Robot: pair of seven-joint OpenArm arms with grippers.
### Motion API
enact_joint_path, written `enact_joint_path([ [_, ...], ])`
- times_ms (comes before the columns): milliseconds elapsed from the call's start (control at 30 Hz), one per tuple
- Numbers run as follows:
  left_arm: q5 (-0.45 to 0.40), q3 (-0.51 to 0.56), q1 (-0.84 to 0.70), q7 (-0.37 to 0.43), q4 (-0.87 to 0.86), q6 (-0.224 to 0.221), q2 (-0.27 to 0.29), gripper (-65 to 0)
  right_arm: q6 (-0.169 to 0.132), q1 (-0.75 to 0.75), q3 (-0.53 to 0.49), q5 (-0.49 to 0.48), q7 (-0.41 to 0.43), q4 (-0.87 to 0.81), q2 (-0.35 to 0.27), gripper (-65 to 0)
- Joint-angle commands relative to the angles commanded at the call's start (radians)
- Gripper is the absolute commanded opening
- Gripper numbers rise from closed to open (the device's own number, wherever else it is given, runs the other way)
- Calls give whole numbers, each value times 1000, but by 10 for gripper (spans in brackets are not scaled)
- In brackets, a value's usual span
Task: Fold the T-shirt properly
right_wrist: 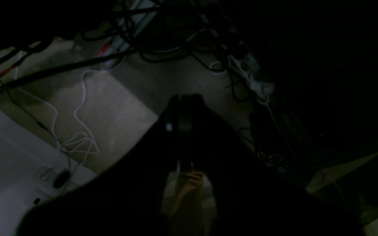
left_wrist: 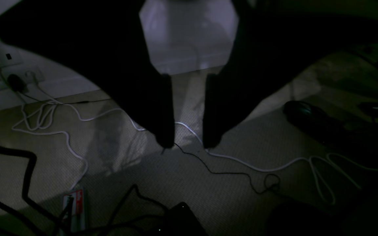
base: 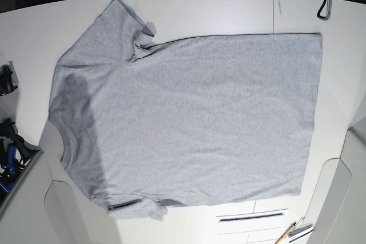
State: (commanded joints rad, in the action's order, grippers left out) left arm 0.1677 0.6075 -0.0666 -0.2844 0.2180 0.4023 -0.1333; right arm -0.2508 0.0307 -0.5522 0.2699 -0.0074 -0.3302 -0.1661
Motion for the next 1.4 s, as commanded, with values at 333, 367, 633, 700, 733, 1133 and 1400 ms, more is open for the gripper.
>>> enact_joint_path([
  [333,-98,0,0,60,19,165,0,-461,0,0,0,0,0,0,0,-650],
  [367,-106,0,0,60,27,193,0,-461,0,0,0,-1,0,0,0,-650],
  [633,-91,0,0,59,45,215,0,-460,1,0,0,0,0,0,-8,-650],
  [700,-45,0,-1,38,45,191,0,-460,1,0,0,0,0,0,-11,-650],
  [733,-13,0,-4,16,45,154,-1,-460,1,0,0,0,0,0,-14,-650],
  [1133,136,-174,-49,-180,56,4,-51,-461,-4,0,0,0,0,-2,-61,-650],
  [1400,221,-536,-206,-176,245,296,-165,-461,-180,0,0,-1,0,-28,-103,-650],
])
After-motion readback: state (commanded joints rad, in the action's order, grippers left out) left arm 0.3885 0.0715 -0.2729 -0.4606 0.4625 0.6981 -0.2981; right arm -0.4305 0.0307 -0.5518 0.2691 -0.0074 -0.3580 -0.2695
